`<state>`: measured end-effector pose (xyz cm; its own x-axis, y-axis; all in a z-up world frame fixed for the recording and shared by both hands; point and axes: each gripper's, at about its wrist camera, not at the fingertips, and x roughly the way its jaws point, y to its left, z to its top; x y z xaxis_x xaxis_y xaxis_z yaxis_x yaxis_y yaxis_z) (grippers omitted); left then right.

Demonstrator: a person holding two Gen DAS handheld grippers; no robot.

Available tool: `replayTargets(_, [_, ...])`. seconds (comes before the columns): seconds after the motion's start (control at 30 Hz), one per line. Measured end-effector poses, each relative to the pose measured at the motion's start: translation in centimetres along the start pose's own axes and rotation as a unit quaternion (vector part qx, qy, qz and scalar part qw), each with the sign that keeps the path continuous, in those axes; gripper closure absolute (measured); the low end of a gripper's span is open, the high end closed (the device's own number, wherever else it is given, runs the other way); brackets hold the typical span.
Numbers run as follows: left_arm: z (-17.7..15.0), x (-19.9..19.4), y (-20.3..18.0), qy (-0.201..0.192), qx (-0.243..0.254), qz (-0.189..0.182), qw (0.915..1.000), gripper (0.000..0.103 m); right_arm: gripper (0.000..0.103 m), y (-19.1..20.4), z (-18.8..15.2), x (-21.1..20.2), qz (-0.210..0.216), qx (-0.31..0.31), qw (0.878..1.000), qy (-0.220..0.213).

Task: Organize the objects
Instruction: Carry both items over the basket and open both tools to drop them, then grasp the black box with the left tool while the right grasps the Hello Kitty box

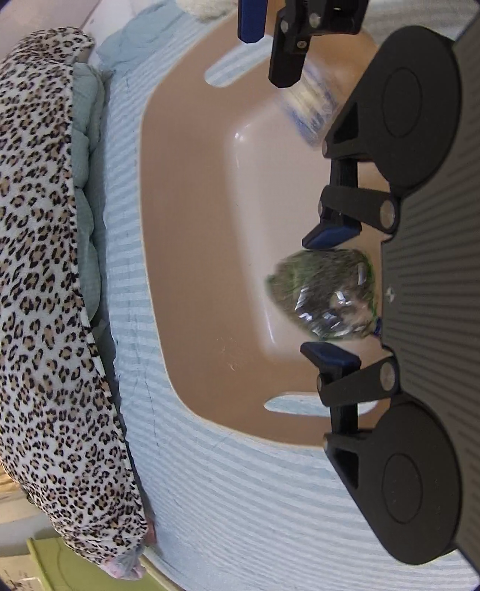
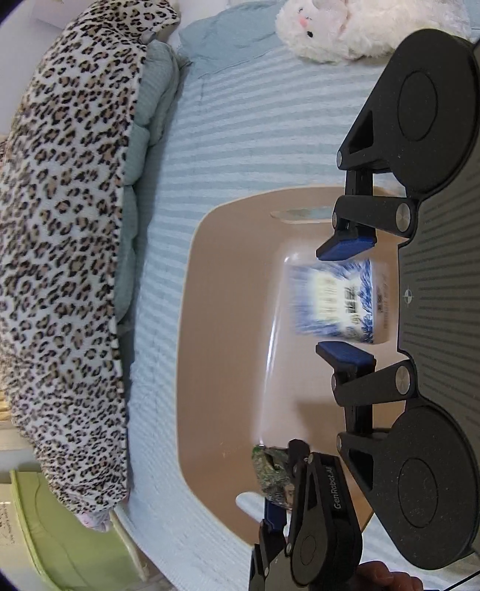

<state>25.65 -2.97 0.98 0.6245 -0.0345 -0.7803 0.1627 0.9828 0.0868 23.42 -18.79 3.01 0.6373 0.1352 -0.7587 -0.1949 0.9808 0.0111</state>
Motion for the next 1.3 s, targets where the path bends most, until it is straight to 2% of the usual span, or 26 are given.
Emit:
replayTargets(0.07, [0.1, -1.2, 0.2, -0.008, -0.007, -0.001, 0.9999, 0.031, 0.039, 0.0, 0.0, -1.0, 0.001, 0.0, 1.0, -0.013])
replayTargets(0.2, [-0.2, -4.3, 0.6, -0.036, -0.022, 0.015, 0.999, 0.024, 0.03, -0.2, -0.2, -3.9, 0.007, 0.008, 0.999, -0.033])
replayTargets(0.23, [-0.4, -5.1, 0.8, -0.041, -0.026, 0.012, 0.9988, 0.023, 0.026, -0.4, -0.3, -4.7, 0.008, 0.011, 0.999, -0.039])
replayTargets(0.3, [-0.8, -6.6, 1.0, -0.047, -0.028, 0.006, 0.9985, 0.017, 0.024, -0.4, -0.6, -6.0, 0.008, 0.013, 0.999, -0.046])
replayTargets(0.47, [-2.8, -9.9, 0.8, -0.06, -0.029, 0.014, 0.9977, 0.017, 0.018, -0.6, -2.6, -8.6, 0.006, 0.015, 0.999, -0.048])
replayTargets(0.63, [-5.3, -11.7, 0.2, -0.053, -0.027, 0.015, 0.9981, 0.017, 0.017, -0.6, -5.6, -10.1, 0.005, 0.014, 0.999, -0.038])
replayTargets(0.83, [-8.5, -11.4, -0.6, -0.028, -0.03, 0.015, 0.9991, 0.017, 0.015, -0.5, -9.1, -10.1, 0.006, 0.006, 1.0, -0.011])
replayTargets(1.03, [-11.0, -9.1, -0.9, 0.002, -0.034, 0.009, 0.9994, 0.017, 0.015, -0.9, -12.1, -8.1, 0.001, 0.009, 1.0, 0.022])
replayTargets(1.3, [-12.3, -5.7, -1.6, 0.037, -0.041, 0.002, 0.9985, 0.017, 0.015, -1.5, -14.7, -4.6, -0.003, 0.005, 0.998, 0.061])
